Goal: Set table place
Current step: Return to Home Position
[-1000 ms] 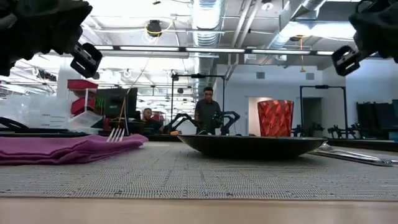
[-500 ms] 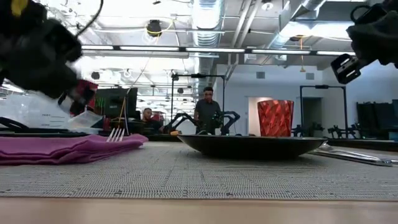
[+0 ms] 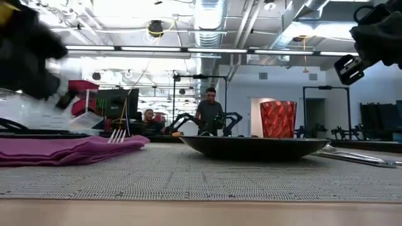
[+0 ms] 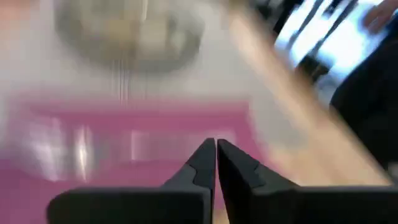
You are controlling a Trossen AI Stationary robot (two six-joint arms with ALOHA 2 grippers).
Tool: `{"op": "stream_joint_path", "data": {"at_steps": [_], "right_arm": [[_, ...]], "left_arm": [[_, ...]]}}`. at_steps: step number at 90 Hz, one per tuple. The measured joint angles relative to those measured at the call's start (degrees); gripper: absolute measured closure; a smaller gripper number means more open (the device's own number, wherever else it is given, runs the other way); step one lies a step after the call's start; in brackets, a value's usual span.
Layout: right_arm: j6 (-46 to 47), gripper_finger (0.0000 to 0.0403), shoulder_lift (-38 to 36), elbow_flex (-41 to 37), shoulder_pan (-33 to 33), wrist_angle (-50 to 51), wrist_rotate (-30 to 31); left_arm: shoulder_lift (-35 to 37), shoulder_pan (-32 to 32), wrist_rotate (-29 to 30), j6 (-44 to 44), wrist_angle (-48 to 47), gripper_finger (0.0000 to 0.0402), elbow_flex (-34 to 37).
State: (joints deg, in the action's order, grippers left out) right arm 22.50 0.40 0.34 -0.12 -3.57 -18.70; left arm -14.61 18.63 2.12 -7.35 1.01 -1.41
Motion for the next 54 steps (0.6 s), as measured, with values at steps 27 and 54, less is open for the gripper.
{"op": "stream_joint_path", "data": {"at_steps": [27,54], "right_arm": [[0.02,0.0403,0.15,0.0,0.0,0.17,-0.02],[0.02,0.0403,0.37,0.0,0.0,-0.13,-0.04]], "left_arm": [[14.27,-0.35,4.58,40.57,6.12,0.0401,-0.32],[14.56,-5.42,5.45,36.76,2.84,0.0401,-0.37]]}}
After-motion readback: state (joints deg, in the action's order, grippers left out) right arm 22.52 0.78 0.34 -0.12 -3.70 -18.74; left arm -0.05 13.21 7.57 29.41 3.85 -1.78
